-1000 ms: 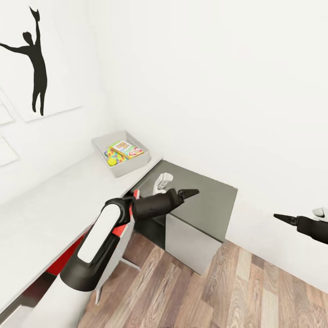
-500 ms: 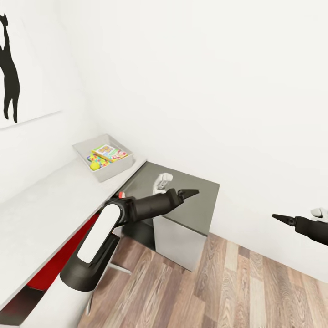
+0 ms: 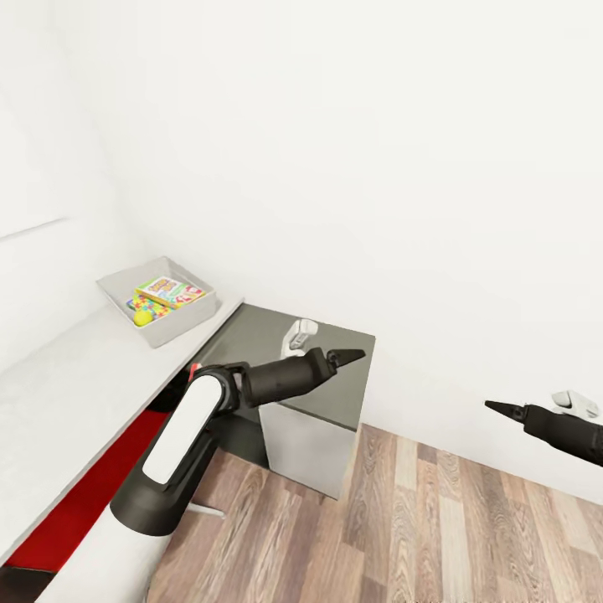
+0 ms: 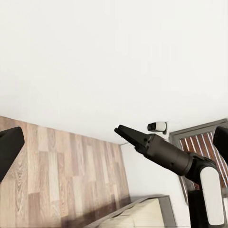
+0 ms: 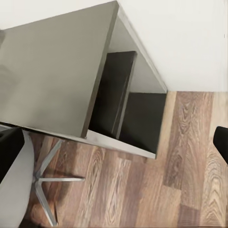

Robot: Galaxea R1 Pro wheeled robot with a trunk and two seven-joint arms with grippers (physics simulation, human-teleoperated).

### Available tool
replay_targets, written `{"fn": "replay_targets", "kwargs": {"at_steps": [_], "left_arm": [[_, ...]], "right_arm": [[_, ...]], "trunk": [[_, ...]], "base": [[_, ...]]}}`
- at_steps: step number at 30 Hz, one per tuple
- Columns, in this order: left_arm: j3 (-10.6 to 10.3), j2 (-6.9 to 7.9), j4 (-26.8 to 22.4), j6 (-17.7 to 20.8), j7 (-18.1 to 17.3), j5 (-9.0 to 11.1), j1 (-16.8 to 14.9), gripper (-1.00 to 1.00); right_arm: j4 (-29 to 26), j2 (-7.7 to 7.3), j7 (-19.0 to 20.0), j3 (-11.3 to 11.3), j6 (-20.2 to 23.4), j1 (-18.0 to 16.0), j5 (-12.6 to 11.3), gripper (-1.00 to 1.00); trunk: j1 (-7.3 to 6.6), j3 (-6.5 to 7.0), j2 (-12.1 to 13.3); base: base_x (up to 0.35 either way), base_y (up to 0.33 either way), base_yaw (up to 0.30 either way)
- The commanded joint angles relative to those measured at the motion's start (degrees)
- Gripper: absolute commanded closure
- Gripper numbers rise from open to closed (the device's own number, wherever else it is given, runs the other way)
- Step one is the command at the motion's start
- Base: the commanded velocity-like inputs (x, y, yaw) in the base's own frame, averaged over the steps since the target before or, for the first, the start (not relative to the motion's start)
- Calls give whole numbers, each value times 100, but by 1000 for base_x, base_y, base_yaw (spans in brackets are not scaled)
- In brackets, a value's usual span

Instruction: Put all the toys in the child's room - the three board games (two on the bed and one on the table), the two jigsaw puzzles on the table, and the tennis ball on the table - inside the toy box on the table in the child's room.

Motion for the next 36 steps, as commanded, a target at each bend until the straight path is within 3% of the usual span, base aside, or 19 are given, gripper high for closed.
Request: {"fn": "replay_targets", "kwargs": {"at_steps": [1,8,13,18,28,31,32,35,36], "left_arm": [[4,-1,0,7,60,56,-4,-100],[40,21,47,3,66,-51,67,-100],[102,85,189,1,58,-481,334,-100],[174,101,264,-4,40,-681,540,-100],[212,116,334,-307,13,-1076,1425,-100],[235,131,339,-566,-16,-1399,1816,-100],[235,131,339,-566,-16,-1399,1816,-100],[254,141,346,-756,-62,-1750,2113,-100],[254,141,346,-756,-62,-1750,2113,-100]], "right_arm": [[0,13,19,7,33,-8,58,-100],[-1,69,-92,67,44,-10,56,-100],[1,245,-228,365,43,-10,58,-100],[0,364,-431,553,43,8,61,-100],[5,475,-780,958,34,49,63,-100],[5,485,-826,1065,25,59,65,-100],[5,485,-826,1065,25,59,65,-100],[5,494,-869,1129,14,64,98,-100],[5,494,-869,1129,14,64,98,-100]], "trunk": [[4,-4,-11],[4,47,-11],[4,84,-11],[4,123,-11],[4,205,-11],[4,230,-11],[4,238,-11],[4,264,-11],[4,272,-11]], "base": [[0,0,-219],[-35,0,-215],[-184,0,-209],[-260,0,-199],[-198,0,-185],[-65,0,-179],[-51,0,-178],[-33,0,-177],[-26,0,-177]]}}
